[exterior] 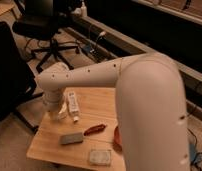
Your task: Move the arm in a circular motion
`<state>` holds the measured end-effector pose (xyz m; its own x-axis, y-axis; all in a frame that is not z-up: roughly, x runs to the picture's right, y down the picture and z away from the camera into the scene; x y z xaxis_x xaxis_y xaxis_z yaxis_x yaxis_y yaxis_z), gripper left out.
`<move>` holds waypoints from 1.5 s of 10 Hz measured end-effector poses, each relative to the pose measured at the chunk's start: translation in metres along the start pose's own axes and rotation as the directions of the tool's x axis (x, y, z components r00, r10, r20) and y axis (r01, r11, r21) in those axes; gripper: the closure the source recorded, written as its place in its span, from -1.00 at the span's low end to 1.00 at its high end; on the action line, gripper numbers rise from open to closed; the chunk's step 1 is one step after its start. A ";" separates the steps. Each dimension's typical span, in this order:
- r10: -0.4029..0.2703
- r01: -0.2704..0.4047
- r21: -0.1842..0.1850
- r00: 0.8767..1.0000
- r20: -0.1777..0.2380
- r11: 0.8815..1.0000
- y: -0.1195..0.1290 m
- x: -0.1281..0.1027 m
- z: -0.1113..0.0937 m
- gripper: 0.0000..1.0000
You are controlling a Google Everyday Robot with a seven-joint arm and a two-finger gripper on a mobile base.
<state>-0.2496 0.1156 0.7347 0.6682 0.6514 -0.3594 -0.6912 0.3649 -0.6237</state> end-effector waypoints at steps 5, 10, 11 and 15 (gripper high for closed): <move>0.036 -0.057 0.082 0.970 0.242 0.995 -0.069 -0.143 -0.057 1.00; 0.283 -0.415 0.244 0.855 0.435 0.877 -0.228 -0.125 -0.173 1.00; 0.334 -0.485 0.274 0.827 0.452 0.830 -0.257 -0.100 -0.191 1.00; 0.491 -0.686 0.349 0.712 0.502 0.639 -0.320 0.016 -0.246 1.00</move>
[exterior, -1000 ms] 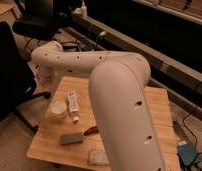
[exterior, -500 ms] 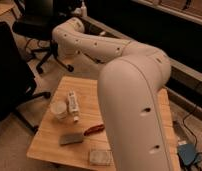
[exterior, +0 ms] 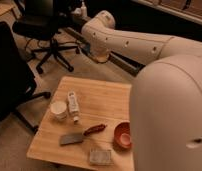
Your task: Move the arm in a circular motion
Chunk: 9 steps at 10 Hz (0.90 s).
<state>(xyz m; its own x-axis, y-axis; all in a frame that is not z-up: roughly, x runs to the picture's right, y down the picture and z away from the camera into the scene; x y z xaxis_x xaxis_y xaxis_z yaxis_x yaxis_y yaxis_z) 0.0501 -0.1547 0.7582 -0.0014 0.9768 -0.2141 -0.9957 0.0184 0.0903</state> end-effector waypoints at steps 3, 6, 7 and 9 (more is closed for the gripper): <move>0.107 -0.107 0.019 0.994 -0.001 0.994 -0.051 0.040 -0.025 1.00; 0.221 -0.221 -0.021 0.975 -0.001 0.975 -0.092 0.099 -0.048 1.00; 0.237 -0.238 -0.027 0.971 -0.015 0.971 -0.101 0.126 -0.053 1.00; 0.237 -0.238 -0.028 0.970 -0.054 0.971 -0.106 0.163 -0.056 1.00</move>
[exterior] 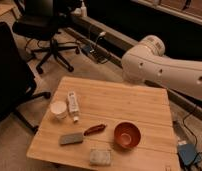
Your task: Move the arm in a circular motion
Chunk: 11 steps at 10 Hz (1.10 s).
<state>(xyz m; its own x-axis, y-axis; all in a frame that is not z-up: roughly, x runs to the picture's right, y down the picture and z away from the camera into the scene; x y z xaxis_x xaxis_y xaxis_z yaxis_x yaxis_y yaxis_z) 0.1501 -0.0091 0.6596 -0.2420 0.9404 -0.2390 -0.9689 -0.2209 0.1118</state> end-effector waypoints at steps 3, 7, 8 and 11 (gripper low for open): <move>-0.117 0.113 -0.038 0.986 -0.118 0.993 0.021 0.074 0.004 1.00; -0.327 0.284 -0.192 0.909 -0.258 0.940 0.090 0.162 -0.004 1.00; -0.377 0.318 -0.233 0.880 -0.288 0.919 0.106 0.182 -0.006 1.00; -0.535 0.413 -0.369 0.772 -0.343 0.833 0.164 0.233 -0.002 1.00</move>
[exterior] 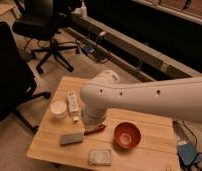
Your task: Move the arm in a circular motion
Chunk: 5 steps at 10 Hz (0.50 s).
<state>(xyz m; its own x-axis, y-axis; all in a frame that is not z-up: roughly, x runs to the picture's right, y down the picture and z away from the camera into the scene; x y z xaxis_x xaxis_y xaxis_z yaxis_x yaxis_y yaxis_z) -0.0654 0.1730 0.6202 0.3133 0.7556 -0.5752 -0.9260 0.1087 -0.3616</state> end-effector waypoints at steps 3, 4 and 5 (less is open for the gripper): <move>-0.190 0.185 -0.091 0.980 -0.058 0.979 0.065 -0.024 0.040 1.00; -0.267 0.259 -0.112 0.962 -0.061 0.959 0.087 -0.040 0.055 1.00; -0.327 0.319 -0.120 0.943 -0.056 0.940 0.104 -0.059 0.067 1.00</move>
<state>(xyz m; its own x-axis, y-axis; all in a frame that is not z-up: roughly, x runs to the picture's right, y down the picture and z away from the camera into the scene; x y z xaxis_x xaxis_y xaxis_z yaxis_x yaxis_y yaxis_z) -0.1940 0.1830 0.6650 0.6105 0.6410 -0.4652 -0.7451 0.2656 -0.6118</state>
